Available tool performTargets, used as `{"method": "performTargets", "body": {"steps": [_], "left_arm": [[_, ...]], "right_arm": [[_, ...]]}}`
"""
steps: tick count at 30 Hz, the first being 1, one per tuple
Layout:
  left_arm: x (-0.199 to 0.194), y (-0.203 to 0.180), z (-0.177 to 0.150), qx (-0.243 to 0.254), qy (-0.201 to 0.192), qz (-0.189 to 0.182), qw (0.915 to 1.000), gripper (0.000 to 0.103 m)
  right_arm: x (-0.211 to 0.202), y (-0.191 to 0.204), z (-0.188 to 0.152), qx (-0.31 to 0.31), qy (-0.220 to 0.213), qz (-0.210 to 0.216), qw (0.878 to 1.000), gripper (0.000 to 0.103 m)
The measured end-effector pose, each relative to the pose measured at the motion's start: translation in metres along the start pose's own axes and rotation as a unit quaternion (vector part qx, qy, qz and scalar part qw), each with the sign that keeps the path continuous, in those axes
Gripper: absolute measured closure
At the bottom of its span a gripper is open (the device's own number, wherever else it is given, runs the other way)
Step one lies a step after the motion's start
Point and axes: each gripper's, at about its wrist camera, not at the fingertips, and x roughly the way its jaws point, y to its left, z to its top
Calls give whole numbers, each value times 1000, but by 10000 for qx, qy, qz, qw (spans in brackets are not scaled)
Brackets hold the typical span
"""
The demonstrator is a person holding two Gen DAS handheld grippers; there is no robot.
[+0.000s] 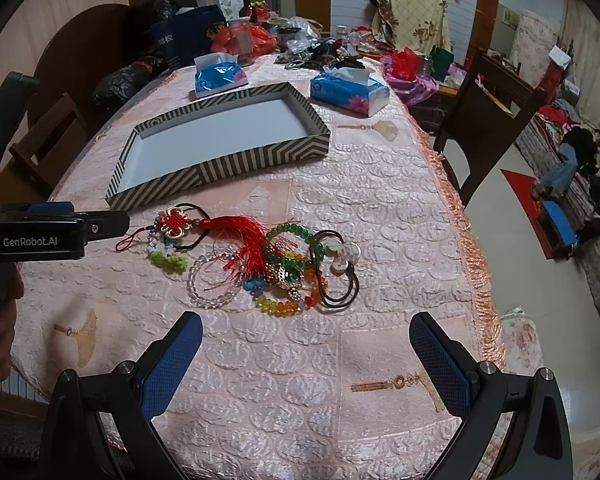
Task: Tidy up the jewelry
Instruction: 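Move the left tool toward the red Chinese-knot tassel on the jewelry pile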
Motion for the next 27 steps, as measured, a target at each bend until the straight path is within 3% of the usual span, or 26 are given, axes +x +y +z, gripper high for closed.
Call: {"method": "performTargets", "body": {"steps": [6,11,16,22,27], "left_arm": [[4,11,9,13,-87,40,10000,0],[13,27,11,-21,-219,131,9997,0],[28,52,4,-327,82,-518,9981,0],[44,66,-16,-121,-328,-1172,9925,1],[62,58,-22,-65,-127,-1195,9927,10]], "right_arm": [[3,14,8,-160,-15,-185,9997,0],[9,13,9,73,99,-279,9995,0],[9,8,1,348,192,-325,9987,0],[15,1,-14,409,376,-218,9982,0],[19,-6,-23,339,466,-57,9983,0]]}}
